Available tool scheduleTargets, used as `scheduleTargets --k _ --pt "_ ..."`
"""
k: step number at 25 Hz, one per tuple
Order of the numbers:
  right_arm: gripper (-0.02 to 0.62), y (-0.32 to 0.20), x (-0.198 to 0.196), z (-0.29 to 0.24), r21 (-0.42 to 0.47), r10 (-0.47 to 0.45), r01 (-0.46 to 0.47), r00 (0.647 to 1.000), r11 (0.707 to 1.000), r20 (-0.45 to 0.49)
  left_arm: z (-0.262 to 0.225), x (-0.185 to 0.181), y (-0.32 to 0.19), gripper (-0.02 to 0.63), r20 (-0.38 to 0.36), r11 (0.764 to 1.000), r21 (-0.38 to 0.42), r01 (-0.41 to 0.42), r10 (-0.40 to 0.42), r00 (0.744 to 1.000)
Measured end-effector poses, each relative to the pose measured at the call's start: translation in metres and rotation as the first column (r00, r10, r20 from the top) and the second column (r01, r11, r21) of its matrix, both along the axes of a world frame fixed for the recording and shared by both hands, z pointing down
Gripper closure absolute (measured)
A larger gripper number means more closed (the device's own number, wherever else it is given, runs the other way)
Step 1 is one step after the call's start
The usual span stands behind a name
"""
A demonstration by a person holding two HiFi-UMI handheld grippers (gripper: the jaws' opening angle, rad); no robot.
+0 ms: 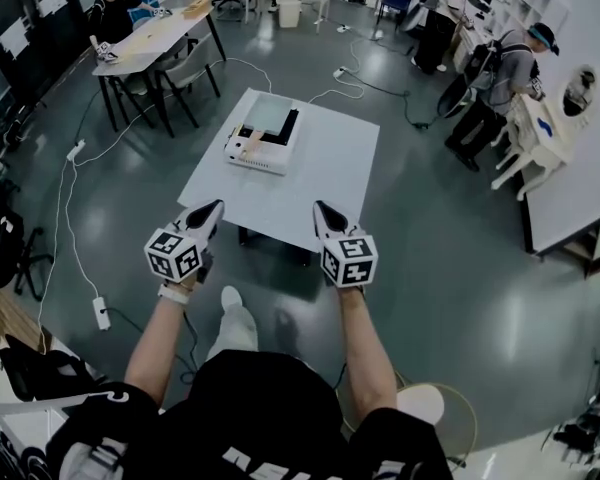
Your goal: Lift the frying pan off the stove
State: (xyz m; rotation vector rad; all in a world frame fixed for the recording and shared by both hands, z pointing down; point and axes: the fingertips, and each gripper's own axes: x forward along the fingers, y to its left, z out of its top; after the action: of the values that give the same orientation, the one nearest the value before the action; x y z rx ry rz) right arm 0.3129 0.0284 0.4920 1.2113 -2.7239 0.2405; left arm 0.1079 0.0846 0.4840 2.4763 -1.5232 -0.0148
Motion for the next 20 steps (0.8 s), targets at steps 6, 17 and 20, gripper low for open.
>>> scheduleTargets --k 6,17,20 --pt "0.601 -0.054 -0.041 0.008 -0.004 0.012 -0.012 1.0 1.0 -0.014 0.013 -0.039 -0.058 0.609 -0.027 1.0 -0.008 -0.019 0.019 0.999" --pt "0.601 -0.192 -0.163 0.004 -0.024 0.083 -0.084 0.996 0.996 -0.025 0.016 -0.161 -0.207 0.609 -0.045 0.995 -0.029 -0.097 0.096 0.994" --pt "0.6 -0.22 -0.189 0.005 -0.025 0.098 -0.099 0.995 0.995 -0.038 0.019 -0.189 -0.238 0.608 -0.052 0.992 -0.031 -0.119 0.117 0.992"
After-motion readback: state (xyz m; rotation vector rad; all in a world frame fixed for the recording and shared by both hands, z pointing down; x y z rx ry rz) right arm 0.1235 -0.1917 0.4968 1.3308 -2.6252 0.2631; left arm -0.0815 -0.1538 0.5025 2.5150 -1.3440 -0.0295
